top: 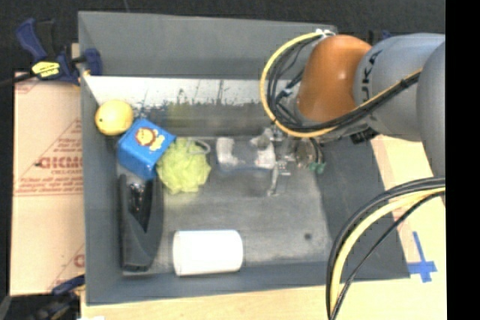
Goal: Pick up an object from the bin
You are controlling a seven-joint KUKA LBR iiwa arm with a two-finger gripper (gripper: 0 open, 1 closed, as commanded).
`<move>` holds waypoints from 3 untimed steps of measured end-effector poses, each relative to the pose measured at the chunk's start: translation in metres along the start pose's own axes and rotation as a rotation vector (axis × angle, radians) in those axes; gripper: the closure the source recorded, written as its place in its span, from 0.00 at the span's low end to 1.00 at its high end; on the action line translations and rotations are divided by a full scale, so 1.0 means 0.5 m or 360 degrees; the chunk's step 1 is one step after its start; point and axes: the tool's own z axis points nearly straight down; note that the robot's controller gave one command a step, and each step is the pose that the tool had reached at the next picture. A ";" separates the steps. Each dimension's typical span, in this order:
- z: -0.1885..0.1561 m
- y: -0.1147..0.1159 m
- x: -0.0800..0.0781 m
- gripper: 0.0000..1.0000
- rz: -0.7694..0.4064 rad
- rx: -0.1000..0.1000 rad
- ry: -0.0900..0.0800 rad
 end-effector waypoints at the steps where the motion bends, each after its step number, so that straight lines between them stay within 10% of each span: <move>1: -0.102 0.009 -0.075 0.00 0.0031 0.0003 -0.0011; 2: 0.019 0.144 -0.013 0.00 0.0373 -0.0003 0.0007; 3: 0.073 0.158 -0.062 0.00 0.0453 0.0008 -0.0003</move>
Offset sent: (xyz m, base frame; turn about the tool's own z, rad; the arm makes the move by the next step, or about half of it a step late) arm 0.0119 0.0698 -0.0084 0.2385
